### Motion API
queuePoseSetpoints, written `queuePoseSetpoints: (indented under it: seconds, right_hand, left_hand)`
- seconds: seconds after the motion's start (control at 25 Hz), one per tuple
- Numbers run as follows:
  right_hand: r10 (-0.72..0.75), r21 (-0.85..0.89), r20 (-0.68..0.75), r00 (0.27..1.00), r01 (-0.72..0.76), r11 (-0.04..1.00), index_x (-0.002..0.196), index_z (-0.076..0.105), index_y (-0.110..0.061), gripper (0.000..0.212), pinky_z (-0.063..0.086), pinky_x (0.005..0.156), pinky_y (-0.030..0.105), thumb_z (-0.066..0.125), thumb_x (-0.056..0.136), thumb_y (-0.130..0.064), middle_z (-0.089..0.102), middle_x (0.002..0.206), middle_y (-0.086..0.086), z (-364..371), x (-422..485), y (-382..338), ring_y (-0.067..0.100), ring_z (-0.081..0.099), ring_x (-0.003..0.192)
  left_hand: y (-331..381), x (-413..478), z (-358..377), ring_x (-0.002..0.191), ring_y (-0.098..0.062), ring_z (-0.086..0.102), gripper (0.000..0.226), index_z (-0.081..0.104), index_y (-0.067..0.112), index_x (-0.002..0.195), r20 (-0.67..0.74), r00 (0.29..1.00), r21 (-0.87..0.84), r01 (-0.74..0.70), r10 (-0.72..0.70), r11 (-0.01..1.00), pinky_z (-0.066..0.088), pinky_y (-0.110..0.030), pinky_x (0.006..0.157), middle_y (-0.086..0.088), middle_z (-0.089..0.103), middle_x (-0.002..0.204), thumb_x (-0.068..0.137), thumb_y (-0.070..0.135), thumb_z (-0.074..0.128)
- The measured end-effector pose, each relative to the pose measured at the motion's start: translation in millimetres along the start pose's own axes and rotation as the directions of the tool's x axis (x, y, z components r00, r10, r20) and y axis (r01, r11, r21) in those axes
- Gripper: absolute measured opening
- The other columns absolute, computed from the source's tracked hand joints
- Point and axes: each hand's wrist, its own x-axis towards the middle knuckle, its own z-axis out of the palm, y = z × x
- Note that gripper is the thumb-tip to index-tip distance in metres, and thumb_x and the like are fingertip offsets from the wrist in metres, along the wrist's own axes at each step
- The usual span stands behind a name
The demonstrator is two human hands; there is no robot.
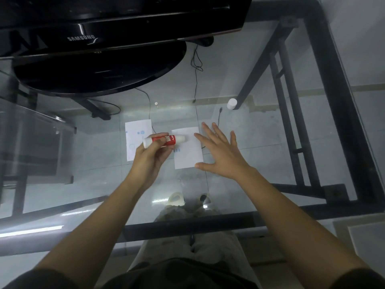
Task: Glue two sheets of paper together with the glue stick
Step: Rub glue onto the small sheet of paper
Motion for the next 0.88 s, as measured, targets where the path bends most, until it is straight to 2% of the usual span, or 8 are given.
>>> queuePoseSetpoints:
  seconds: [0.08, 0.16, 0.28, 0.4, 0.48, 0.6, 0.68, 0.88]
  right_hand:
    - [-0.002, -0.003, -0.016, 1.000, 0.002, 1.000, 0.144, 0.019, -0.030, 0.081, -0.008, 0.108, 0.059, 0.056, 0.078, -0.060, 0.003, 0.158, -0.004, 0, -1, 0, 0.015, -0.005, 0.143]
    - [-0.018, -0.013, -0.052, 0.998, 0.018, 1.000, 0.142, 0.026, -0.026, 0.079, -0.009, 0.108, 0.059, 0.058, 0.076, -0.057, 0.017, 0.154, -0.002, 0, -1, 0, 0.016, 0.007, 0.141]
    - [-0.022, -0.011, -0.086, 0.996, 0.021, 1.000, 0.140, 0.029, -0.023, 0.079, -0.010, 0.108, 0.059, 0.059, 0.073, -0.052, 0.025, 0.148, -0.001, 1, -1, -3, 0.018, 0.014, 0.138]
    - [-0.010, 0.035, -0.108, 0.994, 0.014, 0.999, 0.141, 0.024, -0.022, 0.081, -0.007, 0.110, 0.057, 0.059, 0.074, -0.050, 0.027, 0.147, -0.001, 1, -2, -3, 0.018, 0.015, 0.138]
    - [0.004, 0.093, -0.142, 0.990, 0.009, 0.996, 0.141, 0.022, -0.023, 0.080, -0.003, 0.111, 0.053, 0.058, 0.075, -0.050, 0.031, 0.147, 0.000, -2, -5, -1, 0.018, 0.017, 0.138]
    - [0.010, 0.111, -0.205, 0.979, 0.013, 0.994, 0.141, 0.025, -0.021, 0.074, 0.005, 0.113, 0.045, 0.054, 0.080, -0.050, 0.034, 0.147, 0.002, -5, -10, 6, 0.019, 0.022, 0.137]
    - [0.056, 0.092, -0.258, 0.964, -0.033, 0.995, 0.142, 0.026, -0.017, 0.067, 0.008, 0.113, 0.041, 0.049, 0.086, -0.047, 0.030, 0.150, 0.003, -5, -12, 14, 0.020, 0.022, 0.139]
    - [0.277, -0.002, -0.150, 0.949, -0.281, 0.960, 0.146, -0.004, -0.014, 0.067, -0.010, 0.109, 0.035, 0.022, 0.096, -0.049, -0.011, 0.157, 0.004, 5, -18, 34, 0.019, -0.012, 0.143]
  left_hand:
    - [-5, -1, 3, 0.097, -0.022, 0.067, 0.013, 0.071, 0.015, 0.087, -0.054, 0.998, -0.126, 0.032, -0.040, 0.991, 0.056, -0.022, 0.073, -0.003, 0.074, 0.091, 0.087, 0.010, 0.060]
    - [-9, -2, 7, 0.093, -0.020, 0.068, 0.013, 0.073, 0.017, 0.082, -0.087, 0.995, -0.130, 0.046, -0.058, 0.990, 0.055, -0.022, 0.069, -0.005, 0.072, 0.094, 0.086, 0.010, 0.062]
    - [-11, 0, 9, 0.089, -0.015, 0.063, 0.015, 0.063, 0.019, 0.077, -0.121, 0.993, 0.033, 0.000, 0.004, 0.999, 0.050, -0.022, 0.068, 0.000, 0.066, 0.094, 0.086, 0.008, 0.058]
    - [-5, 6, 12, 0.080, -0.009, 0.057, 0.019, 0.057, 0.021, 0.080, -0.054, 0.990, 0.201, -0.116, 0.129, 0.973, 0.046, -0.021, 0.068, 0.011, 0.066, 0.081, 0.083, 0.003, 0.060]
    - [5, 12, 17, 0.080, -0.008, 0.060, 0.026, 0.056, 0.022, 0.089, 0.000, 0.983, 0.321, -0.176, 0.186, 0.931, 0.050, -0.024, 0.071, 0.011, 0.067, 0.086, 0.078, 0.002, 0.068]
    - [20, 28, 33, 0.086, -0.011, 0.062, 0.042, 0.055, 0.024, 0.106, 0.094, 0.966, 0.575, -0.249, 0.240, 0.779, 0.053, -0.026, 0.080, 0.005, 0.064, 0.096, 0.073, 0.008, 0.075]
    - [27, 41, 52, 0.089, -0.014, 0.063, 0.042, 0.056, 0.023, 0.110, 0.167, 0.949, 0.690, -0.307, 0.269, 0.656, 0.051, -0.022, 0.081, 0.002, 0.066, 0.098, 0.074, 0.013, 0.076]
    - [23, 69, 100, 0.083, -0.013, 0.062, 0.032, 0.055, 0.015, 0.099, 0.359, 0.866, 0.759, -0.488, 0.348, 0.431, 0.048, -0.007, 0.070, -0.003, 0.063, 0.098, 0.074, 0.015, 0.075]
